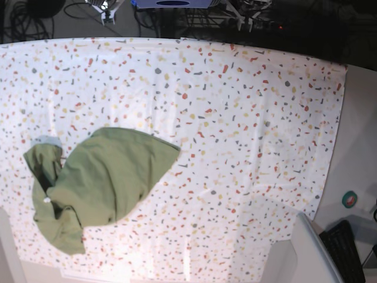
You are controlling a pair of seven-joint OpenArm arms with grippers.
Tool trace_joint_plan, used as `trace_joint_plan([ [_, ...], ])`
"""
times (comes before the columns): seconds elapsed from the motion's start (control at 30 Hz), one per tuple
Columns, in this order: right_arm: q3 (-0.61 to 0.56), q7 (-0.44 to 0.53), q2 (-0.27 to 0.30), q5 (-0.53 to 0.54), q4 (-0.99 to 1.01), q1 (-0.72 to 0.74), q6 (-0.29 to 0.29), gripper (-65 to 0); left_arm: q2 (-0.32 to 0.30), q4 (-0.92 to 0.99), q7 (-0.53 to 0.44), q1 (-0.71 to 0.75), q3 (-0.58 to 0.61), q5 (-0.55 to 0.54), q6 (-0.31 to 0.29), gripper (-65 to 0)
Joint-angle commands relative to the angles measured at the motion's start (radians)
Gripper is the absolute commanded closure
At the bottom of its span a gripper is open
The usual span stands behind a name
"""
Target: Layout the t-shirt on the table in an organized manner, then fold the t-shirt properly
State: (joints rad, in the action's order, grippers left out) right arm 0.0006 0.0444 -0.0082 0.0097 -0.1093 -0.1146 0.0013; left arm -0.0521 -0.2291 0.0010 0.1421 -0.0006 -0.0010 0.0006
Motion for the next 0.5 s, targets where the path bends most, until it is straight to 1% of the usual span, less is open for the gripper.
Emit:
trace_joint_plan([
  [0.0,0.003,-0.002,0.003,-0.003,0.000,-0.006,0.004,0.0,-0.004,-0.002,0.000,0.004,-0.002,0.002,0.006,-7.2],
  [0.03,0.003,-0.002,0.003,-0.003,0.000,-0.006,0.004,0.0,-0.004,-0.002,0.000,0.004,-0.002,0.002,0.006,-12.0],
  [0.1,0.003,-0.002,0.003,-0.003,0.000,-0.006,0.004,0.0,-0.002,-0.002,0.000,0.004,-0.002,0.002,0.006,-24.8],
  [0.17,0.003,-0.002,0.003,-0.003,0.000,-0.006,0.004,0.0,-0.002,-0.002,0.000,0.004,0.006,0.002,0.006,-35.9],
  [0.2,0.003,-0.002,0.003,-0.003,0.000,-0.006,0.004,0.0,-0.002,-0.002,0.000,0.004,0.003,0.002,0.006,-39.7],
  [0.23,0.003,-0.002,0.003,-0.003,0.000,-0.006,0.004,0.0,-0.002,-0.002,0.000,0.004,0.000,0.002,0.006,-41.6],
  [0.33,0.003,-0.002,0.003,-0.003,0.000,-0.006,0.004,0.0,-0.004,-0.002,0.000,0.004,0.000,0.002,0.006,-42.0],
  [0.43,0.002,-0.002,0.003,-0.003,0.000,-0.006,0.004,0.0,-0.004,-0.002,0.000,0.006,0.000,0.002,0.006,-41.5],
  [0.47,0.002,-0.002,0.003,-0.003,0.000,-0.006,0.003,0.0,-0.004,-0.002,0.000,0.006,0.000,0.002,0.006,-39.5],
])
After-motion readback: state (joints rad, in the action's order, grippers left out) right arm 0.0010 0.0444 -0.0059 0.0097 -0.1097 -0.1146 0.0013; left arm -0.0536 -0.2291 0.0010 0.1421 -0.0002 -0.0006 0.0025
